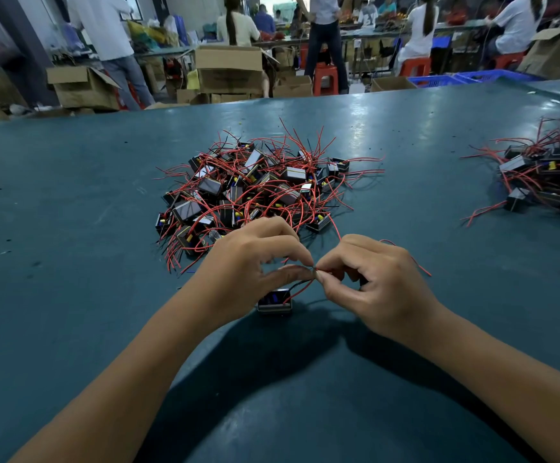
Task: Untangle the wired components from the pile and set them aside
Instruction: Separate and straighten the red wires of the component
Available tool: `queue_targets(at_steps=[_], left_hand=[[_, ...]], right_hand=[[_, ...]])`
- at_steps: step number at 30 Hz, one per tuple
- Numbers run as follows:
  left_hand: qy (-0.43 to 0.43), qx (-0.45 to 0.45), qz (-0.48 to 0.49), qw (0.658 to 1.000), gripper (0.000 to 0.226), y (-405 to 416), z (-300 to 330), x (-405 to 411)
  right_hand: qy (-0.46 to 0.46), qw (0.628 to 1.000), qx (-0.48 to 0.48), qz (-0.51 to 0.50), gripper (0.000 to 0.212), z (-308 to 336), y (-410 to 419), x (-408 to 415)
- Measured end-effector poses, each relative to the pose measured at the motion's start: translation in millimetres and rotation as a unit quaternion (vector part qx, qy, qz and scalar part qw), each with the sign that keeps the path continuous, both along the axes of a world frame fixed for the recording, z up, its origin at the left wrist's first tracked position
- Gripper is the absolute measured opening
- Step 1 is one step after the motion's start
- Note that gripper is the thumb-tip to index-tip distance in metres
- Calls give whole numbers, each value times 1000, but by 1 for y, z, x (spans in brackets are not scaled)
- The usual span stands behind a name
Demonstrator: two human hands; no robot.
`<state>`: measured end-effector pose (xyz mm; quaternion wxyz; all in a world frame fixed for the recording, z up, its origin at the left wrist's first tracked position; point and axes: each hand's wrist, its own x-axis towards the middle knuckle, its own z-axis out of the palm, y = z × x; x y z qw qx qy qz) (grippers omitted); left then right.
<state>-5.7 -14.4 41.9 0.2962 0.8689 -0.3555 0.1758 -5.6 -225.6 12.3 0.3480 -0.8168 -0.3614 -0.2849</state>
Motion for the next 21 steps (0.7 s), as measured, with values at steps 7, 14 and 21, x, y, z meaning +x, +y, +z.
queue_targets(at_steps=[7, 14, 21], left_hand=[[12, -4, -11, 1000, 18, -4, -2, -1], [141, -45, -27, 989, 14, -2, -1, -1], [147, -48, -14, 988, 10, -4, -2, -2]], right_hand=[[-14, 1000, -9, -1, 7, 1, 1, 0], [6, 1000, 4, 1, 6, 0, 0, 1], [-6, 1000, -6, 1, 5, 0, 0, 1]])
